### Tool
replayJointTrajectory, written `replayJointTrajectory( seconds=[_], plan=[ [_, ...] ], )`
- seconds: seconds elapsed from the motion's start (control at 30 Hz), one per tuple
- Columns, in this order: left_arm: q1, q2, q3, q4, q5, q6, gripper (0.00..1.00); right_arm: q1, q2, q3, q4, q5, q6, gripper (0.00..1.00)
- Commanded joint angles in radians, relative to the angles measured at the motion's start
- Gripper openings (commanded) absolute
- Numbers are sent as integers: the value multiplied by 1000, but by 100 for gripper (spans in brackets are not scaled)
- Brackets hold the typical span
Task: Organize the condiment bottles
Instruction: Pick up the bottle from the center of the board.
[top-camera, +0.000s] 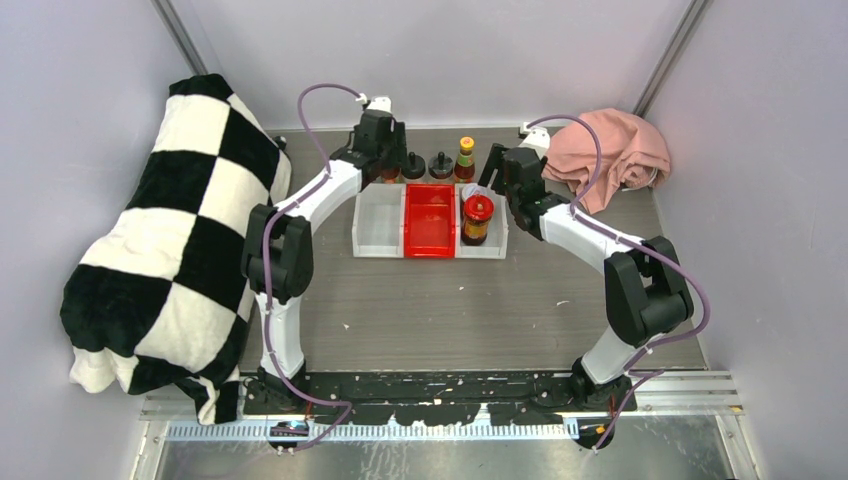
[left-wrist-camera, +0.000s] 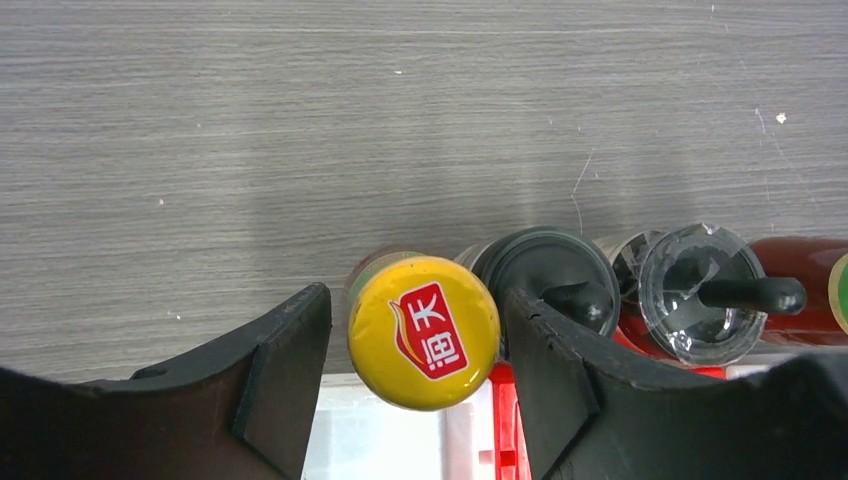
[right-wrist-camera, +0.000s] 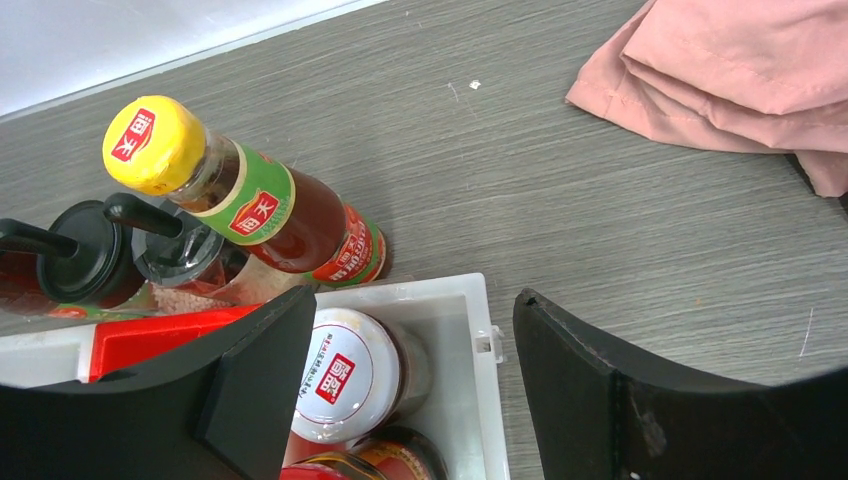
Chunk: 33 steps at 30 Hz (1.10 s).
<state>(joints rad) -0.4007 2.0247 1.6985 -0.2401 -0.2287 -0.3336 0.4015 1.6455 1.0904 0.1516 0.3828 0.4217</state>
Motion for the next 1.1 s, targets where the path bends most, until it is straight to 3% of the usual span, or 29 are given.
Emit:
replayJointTrajectory(
  seconds=[0.0,0.67,1.07],
  plan=[
    [8,-78,-18,118,-33,21,65,-5,7,47,40,-1,2,78],
    [7,-115,-59,211,-44,53,65,-6,14,75,29,-5,-11,78],
    [7,-130,-79,226,-47,50,40,-4,10,70,28,-6,-10,78]
  ],
)
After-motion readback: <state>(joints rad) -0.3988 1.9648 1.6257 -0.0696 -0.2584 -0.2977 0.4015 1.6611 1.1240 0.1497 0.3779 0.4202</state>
